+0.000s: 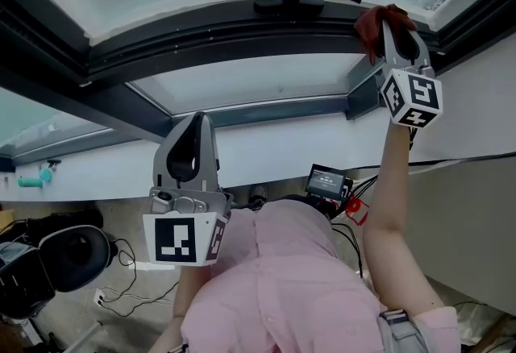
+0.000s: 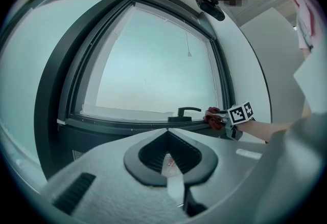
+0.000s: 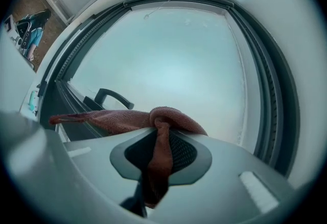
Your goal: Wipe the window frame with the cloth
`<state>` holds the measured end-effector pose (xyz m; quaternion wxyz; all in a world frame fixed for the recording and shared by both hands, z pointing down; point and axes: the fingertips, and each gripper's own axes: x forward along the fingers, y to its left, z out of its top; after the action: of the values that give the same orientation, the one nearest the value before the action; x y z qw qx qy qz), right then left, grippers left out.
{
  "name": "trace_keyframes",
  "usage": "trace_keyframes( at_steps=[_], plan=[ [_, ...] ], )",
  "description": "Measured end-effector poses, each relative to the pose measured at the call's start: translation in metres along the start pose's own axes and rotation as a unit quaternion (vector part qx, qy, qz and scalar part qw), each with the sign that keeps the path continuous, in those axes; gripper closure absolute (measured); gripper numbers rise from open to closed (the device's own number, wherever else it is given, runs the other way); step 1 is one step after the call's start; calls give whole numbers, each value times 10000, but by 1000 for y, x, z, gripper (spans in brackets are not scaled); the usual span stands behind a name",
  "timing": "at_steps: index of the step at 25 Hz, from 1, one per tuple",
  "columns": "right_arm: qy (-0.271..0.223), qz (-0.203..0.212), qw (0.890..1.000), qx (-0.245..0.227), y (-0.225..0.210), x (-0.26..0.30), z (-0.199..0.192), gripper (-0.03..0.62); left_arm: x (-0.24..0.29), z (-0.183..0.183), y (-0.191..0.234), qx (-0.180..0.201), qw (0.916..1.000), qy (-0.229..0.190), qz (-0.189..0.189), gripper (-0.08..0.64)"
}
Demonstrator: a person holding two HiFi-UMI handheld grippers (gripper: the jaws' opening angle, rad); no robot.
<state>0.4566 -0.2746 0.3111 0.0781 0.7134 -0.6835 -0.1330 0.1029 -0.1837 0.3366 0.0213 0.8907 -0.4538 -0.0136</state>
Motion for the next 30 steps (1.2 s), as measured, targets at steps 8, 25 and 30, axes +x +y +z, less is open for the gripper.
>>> trace_keyframes(
  at_steps=[8, 25, 30],
  plan=[
    [197, -491, 9986, 33, -48, -6, -14, 525, -2, 3, -3, 24, 10000, -13, 25, 563],
    [736, -1528, 9855, -37, -159, -25, -51, 525, -4, 4, -3, 54, 9999, -29, 139, 563],
    [751, -1618, 9839, -57, -161, -26, -52, 525, -3, 6, -2, 71, 9998, -53, 158, 563]
  ],
)
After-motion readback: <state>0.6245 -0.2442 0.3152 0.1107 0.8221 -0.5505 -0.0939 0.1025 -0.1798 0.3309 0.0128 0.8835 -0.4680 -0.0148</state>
